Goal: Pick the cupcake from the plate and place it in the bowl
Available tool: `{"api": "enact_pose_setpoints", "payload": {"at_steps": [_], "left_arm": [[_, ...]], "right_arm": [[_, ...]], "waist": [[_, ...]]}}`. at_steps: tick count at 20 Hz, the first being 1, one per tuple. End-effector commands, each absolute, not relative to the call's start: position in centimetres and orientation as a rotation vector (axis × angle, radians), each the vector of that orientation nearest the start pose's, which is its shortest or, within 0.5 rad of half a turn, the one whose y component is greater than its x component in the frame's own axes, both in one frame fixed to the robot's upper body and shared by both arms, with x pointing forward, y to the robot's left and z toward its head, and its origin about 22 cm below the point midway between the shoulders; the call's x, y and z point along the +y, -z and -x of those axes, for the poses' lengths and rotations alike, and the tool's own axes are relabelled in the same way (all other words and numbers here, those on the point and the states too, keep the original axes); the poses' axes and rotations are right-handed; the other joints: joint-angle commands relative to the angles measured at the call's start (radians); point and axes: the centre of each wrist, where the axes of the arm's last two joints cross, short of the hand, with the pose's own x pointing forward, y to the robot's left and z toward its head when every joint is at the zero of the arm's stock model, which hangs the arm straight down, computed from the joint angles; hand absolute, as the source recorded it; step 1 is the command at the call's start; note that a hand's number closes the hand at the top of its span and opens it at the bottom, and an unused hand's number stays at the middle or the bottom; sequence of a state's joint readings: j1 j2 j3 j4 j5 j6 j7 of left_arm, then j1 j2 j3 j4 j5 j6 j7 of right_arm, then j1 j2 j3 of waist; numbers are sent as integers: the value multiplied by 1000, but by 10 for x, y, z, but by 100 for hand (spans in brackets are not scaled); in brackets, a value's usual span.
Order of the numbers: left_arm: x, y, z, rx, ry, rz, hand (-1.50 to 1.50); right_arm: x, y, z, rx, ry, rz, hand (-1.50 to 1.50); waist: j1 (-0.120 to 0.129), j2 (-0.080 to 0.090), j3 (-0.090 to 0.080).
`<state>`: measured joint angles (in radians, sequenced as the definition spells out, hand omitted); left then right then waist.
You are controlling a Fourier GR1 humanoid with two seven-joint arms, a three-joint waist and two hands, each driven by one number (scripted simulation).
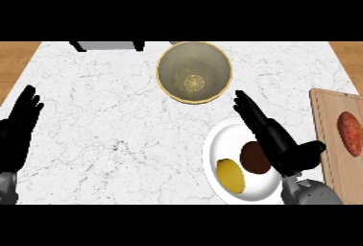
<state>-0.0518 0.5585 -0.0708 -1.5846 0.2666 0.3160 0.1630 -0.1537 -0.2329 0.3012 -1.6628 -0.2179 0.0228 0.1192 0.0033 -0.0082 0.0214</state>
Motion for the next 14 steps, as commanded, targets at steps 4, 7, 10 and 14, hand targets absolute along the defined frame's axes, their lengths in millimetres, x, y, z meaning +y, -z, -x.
{"api": "enact_pose_setpoints", "payload": {"at_steps": [4,7,10,14], "left_arm": [[309,-92,-271,-1638,127,-410,0],[301,-83,-269,-1650,137,-391,0],[276,-85,-281,-1695,181,-353,0],[273,-88,-283,-1685,181,-361,0]], "right_arm": [[-206,-63,-287,-1610,-534,-820,150],[-259,-115,-312,-1794,-759,-282,150],[-296,-43,-322,-1769,-380,-672,-150],[-327,-64,-333,-1848,-579,-861,-150]], "waist": [[28,29,-11],[2,19,-19],[24,51,-11],[41,41,-11]]}}
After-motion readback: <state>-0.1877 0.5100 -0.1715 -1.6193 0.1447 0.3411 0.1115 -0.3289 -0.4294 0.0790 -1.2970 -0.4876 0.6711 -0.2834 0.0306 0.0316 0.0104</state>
